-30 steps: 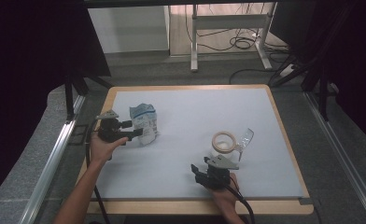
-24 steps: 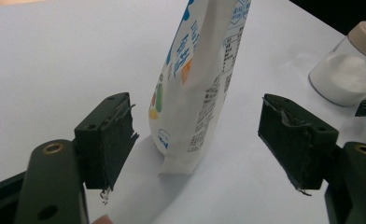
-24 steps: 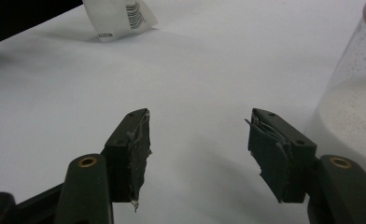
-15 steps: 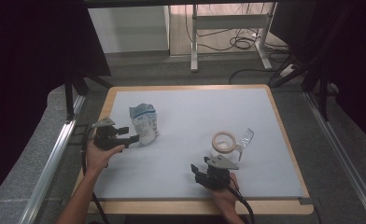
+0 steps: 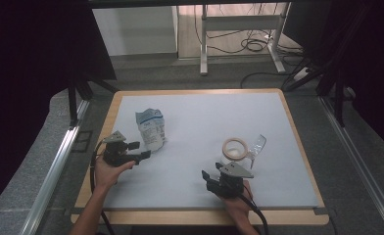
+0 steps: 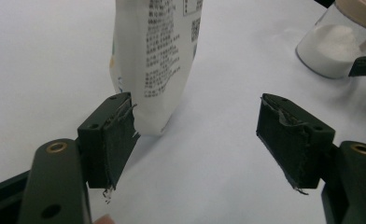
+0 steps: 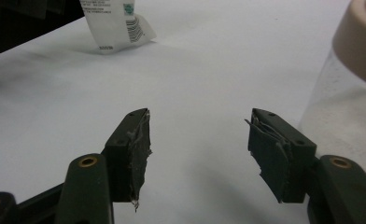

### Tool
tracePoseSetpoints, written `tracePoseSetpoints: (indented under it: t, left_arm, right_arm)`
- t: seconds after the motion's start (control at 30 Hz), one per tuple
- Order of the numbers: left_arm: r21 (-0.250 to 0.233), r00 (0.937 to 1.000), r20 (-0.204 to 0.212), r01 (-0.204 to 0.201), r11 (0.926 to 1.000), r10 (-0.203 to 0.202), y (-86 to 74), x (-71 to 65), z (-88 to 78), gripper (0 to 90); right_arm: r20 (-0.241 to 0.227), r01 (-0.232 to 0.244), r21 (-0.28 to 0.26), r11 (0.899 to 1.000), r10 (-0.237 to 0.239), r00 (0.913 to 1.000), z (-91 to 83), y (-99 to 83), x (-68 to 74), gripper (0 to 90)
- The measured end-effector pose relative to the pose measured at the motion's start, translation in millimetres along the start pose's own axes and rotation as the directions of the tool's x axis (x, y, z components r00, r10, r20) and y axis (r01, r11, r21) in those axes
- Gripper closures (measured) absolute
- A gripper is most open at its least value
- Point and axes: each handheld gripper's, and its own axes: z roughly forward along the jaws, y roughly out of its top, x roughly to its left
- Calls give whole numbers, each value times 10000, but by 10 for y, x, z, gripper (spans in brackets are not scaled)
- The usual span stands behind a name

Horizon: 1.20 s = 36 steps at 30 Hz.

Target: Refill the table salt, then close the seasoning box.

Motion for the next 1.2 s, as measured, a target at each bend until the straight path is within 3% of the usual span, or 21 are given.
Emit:
tracePoseSetpoints:
  t: [0.2,0.63,0.77,0.93,1.1,1.2]
  left_arm:
    - [-67,9996,252,130,9999,-129,-73,-15,41,282]
    - [420,9987,382,-344,9985,328,-112,-160,168,307]
    - [449,9987,420,-298,9985,279,-128,-166,181,307]
    - [471,9988,422,-262,9985,242,-143,-174,176,300]
    - [436,9986,476,-258,9987,237,-135,-182,175,301]
    - [436,9985,517,-223,9988,200,-132,-187,188,301]
  right_arm:
    - [129,-126,-124,9998,128,9998,-40,22,-64,393]
    - [99,-182,-222,9996,185,9998,-122,60,-172,401]
    - [-21,-236,-451,9987,235,9997,-207,78,-226,491]
    - [-121,-56,-767,9970,47,9999,-381,109,-289,681]
    - [290,224,-1046,9943,-195,9994,-657,119,-413,873]
    - [555,240,-1169,9929,-176,9983,-799,112,-521,896]
